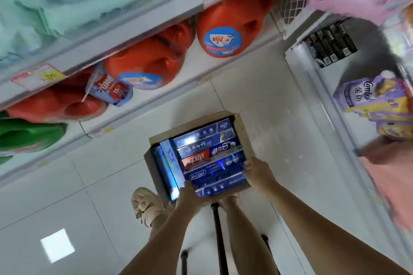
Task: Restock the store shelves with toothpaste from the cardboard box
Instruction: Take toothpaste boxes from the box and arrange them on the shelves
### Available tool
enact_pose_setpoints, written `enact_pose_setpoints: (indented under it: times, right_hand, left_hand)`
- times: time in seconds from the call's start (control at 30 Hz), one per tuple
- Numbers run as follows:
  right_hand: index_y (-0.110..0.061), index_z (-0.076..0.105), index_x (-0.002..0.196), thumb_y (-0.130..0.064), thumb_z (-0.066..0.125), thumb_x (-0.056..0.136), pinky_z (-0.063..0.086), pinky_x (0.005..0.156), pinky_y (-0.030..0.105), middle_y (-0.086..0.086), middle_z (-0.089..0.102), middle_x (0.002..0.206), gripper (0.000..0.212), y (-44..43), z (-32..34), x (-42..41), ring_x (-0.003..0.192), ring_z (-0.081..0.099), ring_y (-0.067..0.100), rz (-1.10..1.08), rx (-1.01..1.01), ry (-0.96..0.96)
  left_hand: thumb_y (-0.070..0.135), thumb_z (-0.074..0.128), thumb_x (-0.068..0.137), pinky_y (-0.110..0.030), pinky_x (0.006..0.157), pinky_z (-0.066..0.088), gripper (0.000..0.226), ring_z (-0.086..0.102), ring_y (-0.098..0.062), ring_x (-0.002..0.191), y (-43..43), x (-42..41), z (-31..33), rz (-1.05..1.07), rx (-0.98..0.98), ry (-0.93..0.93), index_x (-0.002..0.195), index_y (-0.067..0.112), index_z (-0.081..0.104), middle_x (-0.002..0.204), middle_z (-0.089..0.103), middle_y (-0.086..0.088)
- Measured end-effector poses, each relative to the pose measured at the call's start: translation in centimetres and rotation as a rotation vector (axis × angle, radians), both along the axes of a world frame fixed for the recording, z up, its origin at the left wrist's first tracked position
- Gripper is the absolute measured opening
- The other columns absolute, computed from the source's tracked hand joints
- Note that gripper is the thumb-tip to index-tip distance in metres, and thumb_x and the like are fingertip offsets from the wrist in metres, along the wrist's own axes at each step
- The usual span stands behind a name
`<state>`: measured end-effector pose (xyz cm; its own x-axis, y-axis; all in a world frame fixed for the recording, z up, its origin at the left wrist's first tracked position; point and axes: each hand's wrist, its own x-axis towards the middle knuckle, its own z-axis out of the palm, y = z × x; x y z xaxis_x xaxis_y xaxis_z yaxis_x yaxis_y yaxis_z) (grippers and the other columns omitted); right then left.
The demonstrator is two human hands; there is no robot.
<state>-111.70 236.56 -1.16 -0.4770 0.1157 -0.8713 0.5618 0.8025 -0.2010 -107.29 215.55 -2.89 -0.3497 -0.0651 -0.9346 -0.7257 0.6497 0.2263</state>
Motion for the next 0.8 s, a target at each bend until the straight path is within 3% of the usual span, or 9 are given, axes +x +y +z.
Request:
enact_pose_setpoints:
  times: [0.07,0.17,0.23,0.4,0.47,0.53,0.6,0.67,0.8]
  right_hand:
    - [0.001,0.052,0.117,-0.011,0.045,0.095,0.044,0.066,0.012,0.015,0.058,0.115,0.026,-1.4,-1.0,0.3,0.098,0.058,0.026,0.056,0.021,-0.036]
    - [-0.004,0.030,0.141,-0.018,0.046,0.093,0.039,0.102,0.038,0.020,0.040,0.138,0.053,-3.9,-1.8,0.9,0.126,0.042,0.037,0.242,0.001,-0.114]
    - [-0.002,0.025,0.142,-0.022,0.045,0.094,0.033,0.108,0.043,0.019,0.034,0.142,0.056,-4.6,-1.9,0.9,0.130,0.037,0.036,0.284,0.039,-0.161]
    - [-0.001,0.056,0.114,-0.010,0.045,0.095,0.046,0.092,0.031,0.013,0.055,0.122,0.024,-4.4,-1.8,-0.7,0.110,0.054,0.023,0.085,-0.070,-0.082]
    - [-0.003,0.062,0.110,0.000,0.046,0.092,0.050,0.080,0.028,0.013,0.062,0.108,0.025,-4.0,-1.7,-1.4,0.095,0.060,0.019,-0.010,-0.192,-0.026]
    - [-0.009,0.059,0.116,0.002,0.048,0.089,0.052,0.079,0.032,0.011,0.064,0.111,0.031,-3.3,-1.8,-2.1,0.094,0.063,0.021,-0.032,-0.206,0.070]
    - [-0.011,0.049,0.130,0.001,0.052,0.088,0.053,0.078,0.029,0.007,0.058,0.122,0.044,-2.7,-2.4,-2.9,0.102,0.061,0.021,0.102,-0.180,0.107]
    - [-0.010,0.042,0.135,-0.002,0.062,0.083,0.052,0.086,0.032,0.008,0.052,0.129,0.057,-2.5,-3.1,-3.8,0.110,0.057,0.023,0.301,-0.104,0.044]
    - [-0.008,0.042,0.130,-0.026,0.082,0.066,0.051,0.092,0.033,0.008,0.049,0.126,0.078,-2.2,-4.6,-5.0,0.108,0.056,0.023,0.642,0.019,-0.129]
  left_hand:
    - [0.029,0.089,0.057,-0.037,0.085,0.054,0.082,0.062,-0.025,0.101,0.0,1.3,-1.9,0.014,-0.026,0.031,0.125,0.018,0.045,0.116,0.060,-0.008]
    - [0.024,0.088,0.056,-0.034,0.087,0.053,0.080,0.063,-0.021,0.098,-0.2,1.7,-2.6,0.012,-0.044,0.066,0.126,0.019,0.049,0.116,0.061,-0.007]
    - [0.026,0.088,0.057,-0.034,0.089,0.051,0.081,0.061,-0.023,0.102,-0.5,1.5,-2.5,0.005,-0.011,0.024,0.128,0.021,0.048,0.117,0.061,-0.005]
    - [0.052,0.083,0.054,-0.032,0.089,0.048,0.103,0.058,-0.023,0.108,-2.7,0.4,-1.7,-0.174,0.000,-0.062,0.137,0.025,0.028,0.122,0.058,0.000]
    - [0.050,0.079,0.066,-0.026,0.085,0.046,0.088,0.060,-0.022,0.107,-3.4,-0.5,-0.7,-0.296,-0.046,-0.087,0.137,0.022,0.036,0.120,0.062,-0.002]
    - [0.044,0.076,0.073,-0.022,0.078,0.045,0.062,0.062,-0.020,0.100,-4.2,-1.7,0.3,-0.325,-0.075,-0.089,0.124,0.018,0.055,0.111,0.067,-0.003]
    - [0.037,0.079,0.072,-0.021,0.068,0.047,0.041,0.063,-0.017,0.081,-5.0,-2.9,1.2,-0.187,-0.057,-0.064,0.103,0.014,0.067,0.089,0.069,-0.002]
    - [0.032,0.083,0.069,-0.015,0.061,0.048,0.025,0.063,-0.016,0.069,-6.1,-4.1,2.4,-0.044,-0.010,-0.020,0.081,0.017,0.066,0.074,0.066,0.001]
    - [0.042,0.075,0.051,-0.030,0.073,0.052,0.036,0.066,-0.019,0.079,-8.8,-5.9,3.7,0.111,0.077,0.036,0.078,0.026,0.058,0.084,0.070,-0.001]
